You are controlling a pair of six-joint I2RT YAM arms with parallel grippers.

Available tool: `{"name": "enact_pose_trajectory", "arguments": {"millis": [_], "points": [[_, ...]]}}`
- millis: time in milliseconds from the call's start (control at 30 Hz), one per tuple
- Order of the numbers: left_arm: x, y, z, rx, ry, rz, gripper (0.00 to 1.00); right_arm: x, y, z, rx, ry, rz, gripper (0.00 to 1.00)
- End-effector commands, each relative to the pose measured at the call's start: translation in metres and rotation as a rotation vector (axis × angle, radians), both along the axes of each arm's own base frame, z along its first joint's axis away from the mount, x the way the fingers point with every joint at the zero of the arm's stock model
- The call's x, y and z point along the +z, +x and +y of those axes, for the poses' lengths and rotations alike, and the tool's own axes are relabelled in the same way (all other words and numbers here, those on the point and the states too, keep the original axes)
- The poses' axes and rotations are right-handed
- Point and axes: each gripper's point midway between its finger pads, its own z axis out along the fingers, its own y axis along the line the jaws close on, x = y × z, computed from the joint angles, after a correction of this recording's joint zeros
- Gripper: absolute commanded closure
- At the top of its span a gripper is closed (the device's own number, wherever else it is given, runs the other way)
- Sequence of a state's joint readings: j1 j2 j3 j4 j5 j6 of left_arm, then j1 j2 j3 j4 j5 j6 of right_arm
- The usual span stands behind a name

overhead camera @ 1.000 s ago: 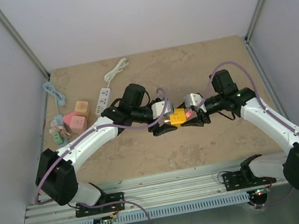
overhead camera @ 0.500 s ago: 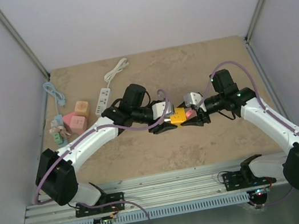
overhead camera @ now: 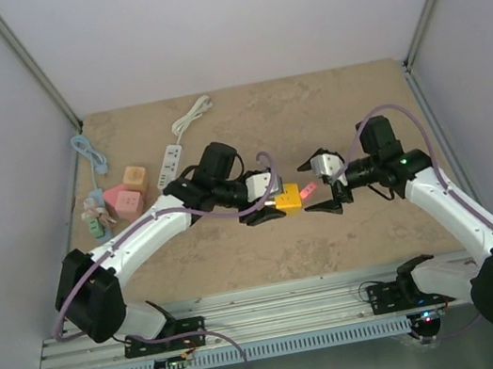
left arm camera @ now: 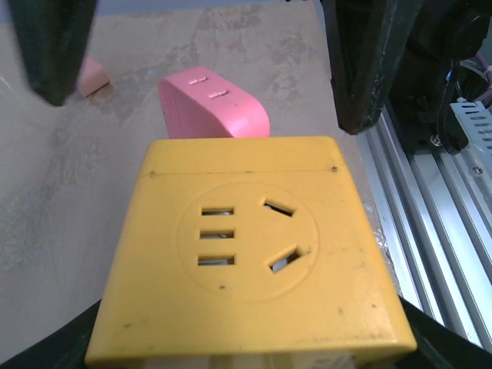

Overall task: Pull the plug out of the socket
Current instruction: Remove the plug from the socket.

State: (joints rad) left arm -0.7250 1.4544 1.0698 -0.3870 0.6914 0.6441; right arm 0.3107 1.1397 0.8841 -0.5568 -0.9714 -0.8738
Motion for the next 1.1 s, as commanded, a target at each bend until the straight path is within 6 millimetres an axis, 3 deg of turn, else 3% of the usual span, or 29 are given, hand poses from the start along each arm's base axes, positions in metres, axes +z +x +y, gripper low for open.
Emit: {"name": "enact_pose_trajectory", "arguments": {"millis": [0,167,500,767,967,1067], "points": [[0.024,-0.002,0.017,-0.040,-0.057,-0.034,1.00,-0.014,-0.011,-0.006,0.041,-0.025,-0.018,0.02],[0.028,-0.012,0.031,-0.098,-0.079,-0.037,1.00,-0.023,-0.017,-0.006,0.080,-0.036,0.035,0.02],[0.028,-0.026,0.034,-0.170,-0.086,-0.011,1.00,-0.012,-0.013,0.000,0.078,0.024,0.039,0.10],[0.033,-0.013,0.026,-0.115,-0.119,0.016,1.00,-0.006,-0.030,0.000,0.135,0.067,0.031,0.22],[0.038,0.002,0.026,-0.042,-0.150,0.018,1.00,-0.008,-0.034,-0.001,0.149,0.062,0.033,0.42],[0.038,0.008,0.028,-0.017,-0.151,0.018,1.00,-0.009,-0.034,-0.001,0.146,0.057,0.032,0.46]]}}
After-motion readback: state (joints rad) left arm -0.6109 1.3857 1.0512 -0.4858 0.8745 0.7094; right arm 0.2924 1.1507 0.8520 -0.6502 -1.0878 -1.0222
